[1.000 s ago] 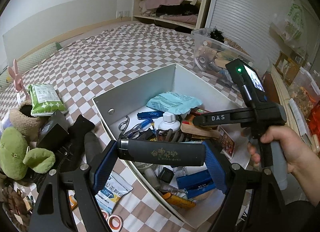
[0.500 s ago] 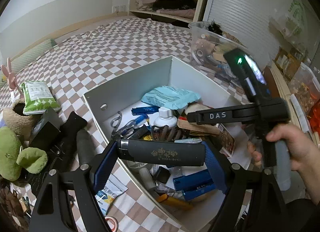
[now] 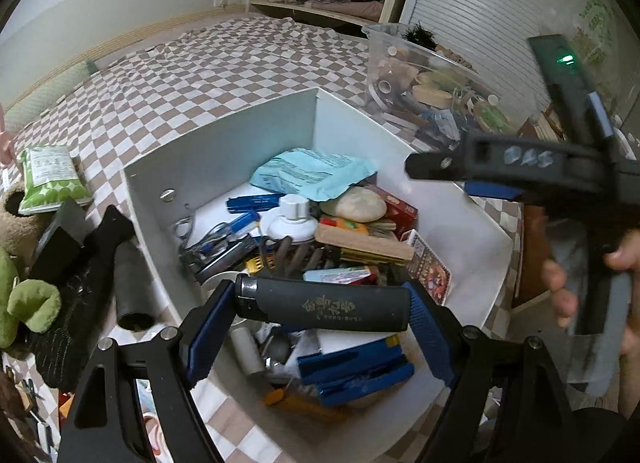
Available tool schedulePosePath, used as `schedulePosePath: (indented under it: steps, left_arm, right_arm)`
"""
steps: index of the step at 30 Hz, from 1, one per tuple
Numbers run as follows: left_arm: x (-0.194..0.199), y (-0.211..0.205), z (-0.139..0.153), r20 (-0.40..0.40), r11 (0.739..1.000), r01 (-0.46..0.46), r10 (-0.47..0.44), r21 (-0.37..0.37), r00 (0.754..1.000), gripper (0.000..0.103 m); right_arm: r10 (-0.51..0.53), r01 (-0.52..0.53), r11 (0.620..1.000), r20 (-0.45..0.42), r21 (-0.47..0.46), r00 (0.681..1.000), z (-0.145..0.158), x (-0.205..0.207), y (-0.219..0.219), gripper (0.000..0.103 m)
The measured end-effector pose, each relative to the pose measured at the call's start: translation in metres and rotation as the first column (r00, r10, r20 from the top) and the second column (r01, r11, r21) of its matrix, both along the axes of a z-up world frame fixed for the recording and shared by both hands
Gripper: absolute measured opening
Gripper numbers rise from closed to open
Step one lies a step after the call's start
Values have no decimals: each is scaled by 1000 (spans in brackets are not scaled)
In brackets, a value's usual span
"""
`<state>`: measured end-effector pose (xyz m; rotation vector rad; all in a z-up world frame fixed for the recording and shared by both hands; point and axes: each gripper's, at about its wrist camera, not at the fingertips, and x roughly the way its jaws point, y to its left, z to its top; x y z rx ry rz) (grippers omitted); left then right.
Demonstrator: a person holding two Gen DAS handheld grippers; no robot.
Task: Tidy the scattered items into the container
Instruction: 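Lower the beige stone into the white box and open the right tool, then lower the black foam tube into the white box and open the left tool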
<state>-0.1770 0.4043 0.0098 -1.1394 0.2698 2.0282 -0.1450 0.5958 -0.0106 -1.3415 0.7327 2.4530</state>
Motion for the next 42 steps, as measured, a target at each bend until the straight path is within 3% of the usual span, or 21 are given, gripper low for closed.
schedulePosePath:
  steps: [6, 8, 17, 24, 37, 39, 42]
  left_arm:
    - [-4, 23, -7, 3, 1000, 4, -4, -11, 1000, 84]
    - [-7, 30, -11, 10, 1000, -5, 5, -16, 1000, 84]
    - [-15, 50, -27, 48, 998, -23, 26, -56, 999, 84]
    - [-14, 60, -39, 51, 994, -13, 18, -109, 999, 84]
    - [-10, 63, -50, 77, 990, -7, 19, -142, 997, 84]
    - [-10, 64, -51, 73, 988, -12, 23, -152, 997, 95]
    - [-9, 62, -48, 60, 989, -19, 28, -144, 998, 98]
  right_arm:
    - [-15, 13, 999, -48, -45, 999, 10, 10, 5, 93]
    - [4, -6, 1000, -55, -27, 998, 14, 11, 2, 98]
    - [56, -53, 995, -42, 84, 998, 19, 15, -5, 98]
    - [66, -63, 994, -34, 88, 997, 17, 16, -3, 98]
    - [47, -46, 996, -20, 76, 999, 14, 21, 4, 98]
    - [46, -45, 996, -17, 74, 999, 13, 21, 5, 98]
    - [45, -43, 996, -16, 76, 999, 13, 21, 5, 98]
